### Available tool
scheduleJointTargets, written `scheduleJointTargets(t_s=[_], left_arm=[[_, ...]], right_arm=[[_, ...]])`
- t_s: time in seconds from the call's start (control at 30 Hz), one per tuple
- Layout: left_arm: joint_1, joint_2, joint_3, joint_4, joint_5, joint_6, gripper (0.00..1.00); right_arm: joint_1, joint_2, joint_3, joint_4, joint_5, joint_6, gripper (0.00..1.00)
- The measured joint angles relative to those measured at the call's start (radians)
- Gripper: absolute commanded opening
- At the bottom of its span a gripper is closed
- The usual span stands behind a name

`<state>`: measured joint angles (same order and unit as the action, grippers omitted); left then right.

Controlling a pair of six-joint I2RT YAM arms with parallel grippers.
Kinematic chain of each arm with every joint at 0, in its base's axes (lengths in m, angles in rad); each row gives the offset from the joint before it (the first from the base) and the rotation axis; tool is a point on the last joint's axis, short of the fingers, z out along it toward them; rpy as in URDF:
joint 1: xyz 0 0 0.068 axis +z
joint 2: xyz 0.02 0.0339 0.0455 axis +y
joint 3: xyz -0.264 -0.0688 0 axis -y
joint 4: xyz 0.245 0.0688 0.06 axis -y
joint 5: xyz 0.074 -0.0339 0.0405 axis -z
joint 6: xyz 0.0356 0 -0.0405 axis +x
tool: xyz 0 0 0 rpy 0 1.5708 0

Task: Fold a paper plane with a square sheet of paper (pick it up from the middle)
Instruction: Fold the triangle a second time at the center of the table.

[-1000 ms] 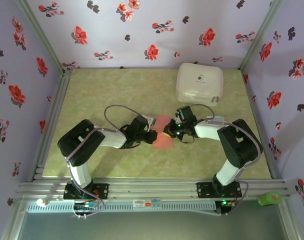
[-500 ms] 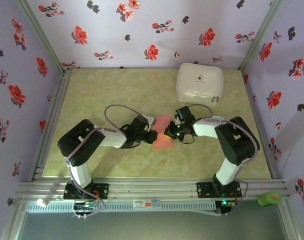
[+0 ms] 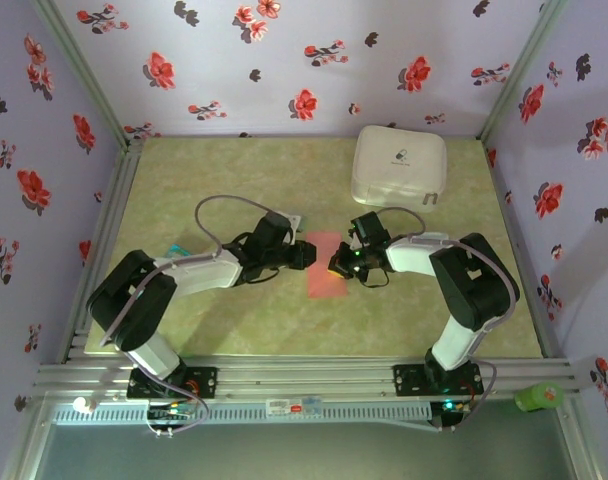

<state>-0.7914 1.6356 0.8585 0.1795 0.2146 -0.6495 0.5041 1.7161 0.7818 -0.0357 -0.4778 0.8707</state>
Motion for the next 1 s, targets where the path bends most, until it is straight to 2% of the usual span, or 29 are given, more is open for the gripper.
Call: scheduleJointTargets(t_s=[0.07, 0.33, 0.57, 1.0], left_arm=[[0.000, 0.006, 0.007, -0.005, 0.051, -0.028, 0.06], [-0.030, 0.100, 0.037, -0.002, 0.218, -0.108, 0.05], [-0.042, 0.150, 0.039, -0.011, 0.258, -0.124, 0.06], [-0.045, 0.213, 0.048, -0.035, 0.261, -0.124, 0.09]], right_arm=[[0.000, 0.000, 0.000, 0.000, 0.000, 0.000, 0.00], [0.000, 0.000, 0.000, 0.000, 0.000, 0.000, 0.00], [0.000, -0.001, 0.000, -0.001, 0.003, 0.000, 0.00], [0.000, -0.001, 0.000, -0.001, 0.003, 0.000, 0.00]])
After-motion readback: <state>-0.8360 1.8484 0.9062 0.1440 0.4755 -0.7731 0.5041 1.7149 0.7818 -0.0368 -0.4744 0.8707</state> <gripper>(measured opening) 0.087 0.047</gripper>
